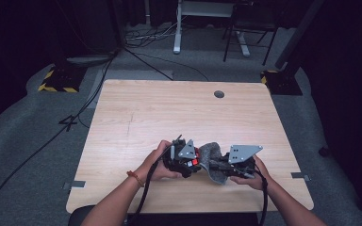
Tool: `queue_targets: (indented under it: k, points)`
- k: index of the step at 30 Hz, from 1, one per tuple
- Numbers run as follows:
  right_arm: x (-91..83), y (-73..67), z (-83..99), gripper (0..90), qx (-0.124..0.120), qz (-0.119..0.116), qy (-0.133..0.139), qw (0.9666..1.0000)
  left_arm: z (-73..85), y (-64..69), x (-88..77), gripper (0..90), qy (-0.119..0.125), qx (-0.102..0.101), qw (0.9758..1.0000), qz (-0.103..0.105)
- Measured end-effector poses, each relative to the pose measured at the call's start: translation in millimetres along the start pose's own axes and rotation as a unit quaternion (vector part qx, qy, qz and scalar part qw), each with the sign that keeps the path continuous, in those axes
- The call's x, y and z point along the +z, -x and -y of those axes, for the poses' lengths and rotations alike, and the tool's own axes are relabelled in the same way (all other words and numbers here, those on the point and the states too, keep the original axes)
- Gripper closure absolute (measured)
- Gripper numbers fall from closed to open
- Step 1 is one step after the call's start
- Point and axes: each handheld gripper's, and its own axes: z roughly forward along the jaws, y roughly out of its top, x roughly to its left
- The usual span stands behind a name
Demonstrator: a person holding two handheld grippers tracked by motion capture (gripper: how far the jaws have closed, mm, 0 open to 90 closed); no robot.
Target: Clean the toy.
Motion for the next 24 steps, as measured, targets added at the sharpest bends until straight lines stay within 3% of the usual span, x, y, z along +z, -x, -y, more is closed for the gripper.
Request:
queue_targets:
  k: [5, 8, 12, 14, 19, 24]
  points:
    - [-3.1, -4.7, -7.6, 78.8, -0.003, -0.001, 0.036, 0.9993, -3.3, 8.9, 8.7, 33.5, 0.001, 0.007, 0.9999, 0.012]
    - [-5.6, -3.2, -9.2, 78.8, -0.004, 0.02, 0.041, 0.999, -8.0, 16.3, 12.6, 33.5, -0.003, 0.02, 0.9996, 0.019]
    - [-5.6, 4.7, -2.9, 78.9, 0.008, 0.036, 0.029, 0.9989, -9.3, 18.8, 11.3, 33.6, -0.004, 0.024, 0.9996, 0.018]
    - [-3.4, 9.4, 2.4, 78.9, 0.009, 0.045, 0.011, 0.9989, -9.1, 18.0, 9.5, 33.5, -0.002, 0.023, 0.9996, 0.016]
    - [2.8, 21.7, 18.3, 78.9, 0.026, 0.033, -0.02, 0.9989, -7.2, 13.8, 2.6, 33.5, 0.003, 0.02, 0.9998, 0.007]
    - [4.3, 17.8, 16.4, 78.9, 0.021, 0.023, -0.021, 0.9993, -4.5, 8.5, 1.6, 33.5, 0.001, 0.014, 0.9999, 0.0]
